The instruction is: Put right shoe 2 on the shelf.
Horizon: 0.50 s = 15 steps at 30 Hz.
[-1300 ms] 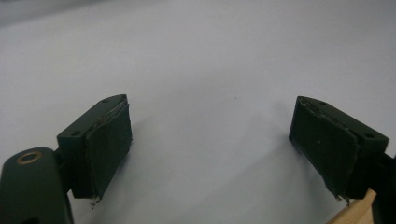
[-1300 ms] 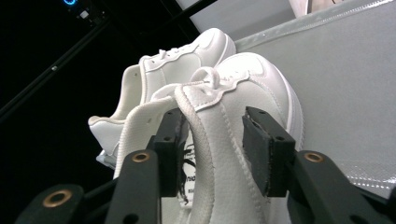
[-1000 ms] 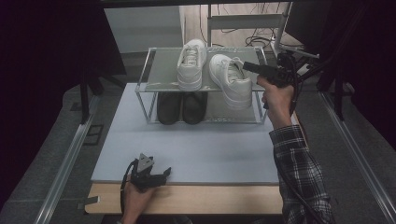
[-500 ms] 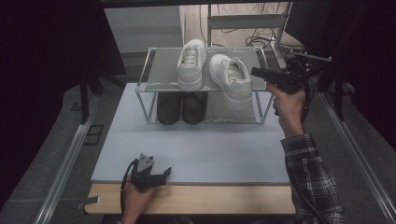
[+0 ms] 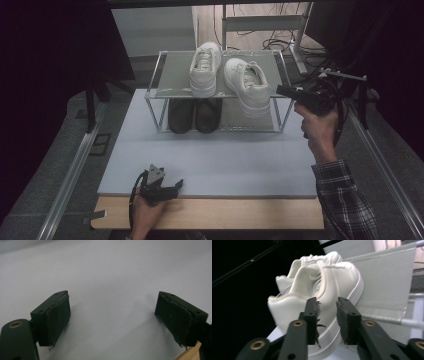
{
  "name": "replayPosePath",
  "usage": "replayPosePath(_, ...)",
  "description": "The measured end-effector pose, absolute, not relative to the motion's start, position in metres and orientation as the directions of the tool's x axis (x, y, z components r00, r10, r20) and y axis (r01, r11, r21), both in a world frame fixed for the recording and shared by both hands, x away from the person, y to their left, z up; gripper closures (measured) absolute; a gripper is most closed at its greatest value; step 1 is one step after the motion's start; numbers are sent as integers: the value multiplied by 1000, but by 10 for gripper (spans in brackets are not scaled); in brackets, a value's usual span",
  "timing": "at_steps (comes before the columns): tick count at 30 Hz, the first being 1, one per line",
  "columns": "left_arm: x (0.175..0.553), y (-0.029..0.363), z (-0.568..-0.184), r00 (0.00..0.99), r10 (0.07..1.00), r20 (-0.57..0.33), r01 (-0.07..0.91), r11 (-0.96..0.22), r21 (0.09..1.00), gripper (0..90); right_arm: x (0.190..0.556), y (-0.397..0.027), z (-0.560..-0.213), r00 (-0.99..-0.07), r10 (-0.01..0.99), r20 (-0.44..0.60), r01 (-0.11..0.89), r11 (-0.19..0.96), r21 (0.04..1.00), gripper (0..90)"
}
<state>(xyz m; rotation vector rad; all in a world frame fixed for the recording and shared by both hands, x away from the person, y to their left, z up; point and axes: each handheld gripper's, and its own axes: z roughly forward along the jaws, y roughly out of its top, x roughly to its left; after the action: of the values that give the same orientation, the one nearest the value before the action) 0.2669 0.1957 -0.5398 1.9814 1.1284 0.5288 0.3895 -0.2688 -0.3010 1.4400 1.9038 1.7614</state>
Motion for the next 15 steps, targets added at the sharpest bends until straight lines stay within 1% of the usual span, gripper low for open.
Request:
replayPosePath(1, 267, 196, -540, 520, 854, -22, 530, -302, 792, 128, 389, -269, -301, -517, 722, 460, 515, -167, 841, 734)
replayPosePath(2, 267, 196, -540, 520, 854, -22, 530, -302, 793, 128, 385, -269, -306, -528, 711, 465, 523, -159, 837, 774)
replayPosePath(3, 267, 196, -540, 520, 854, -22, 530, -302, 793, 128, 385, -269, -306, -528, 711, 465, 523, -159, 837, 774)
replayPosePath(4, 267, 196, -540, 519, 854, -22, 530, -302, 793, 128, 379, -268, -313, -541, 707, 455, 528, -135, 838, 832)
replayPosePath(5, 267, 196, -540, 519, 854, -22, 530, -302, 793, 128, 378, -268, -315, -543, 709, 450, 527, -129, 840, 852)
replayPosePath(6, 267, 196, -540, 519, 854, -22, 530, -302, 793, 128, 378, -268, -315, -543, 709, 450, 527, -129, 840, 852)
replayPosePath(7, 267, 196, -540, 519, 854, -21, 529, -302, 793, 128, 373, -267, -324, -551, 706, 445, 533, -113, 838, 895)
replayPosePath(15, 267, 196, -540, 519, 854, -22, 530, -302, 793, 128, 364, -265, -343, -558, 703, 440, 537, -98, 838, 899)
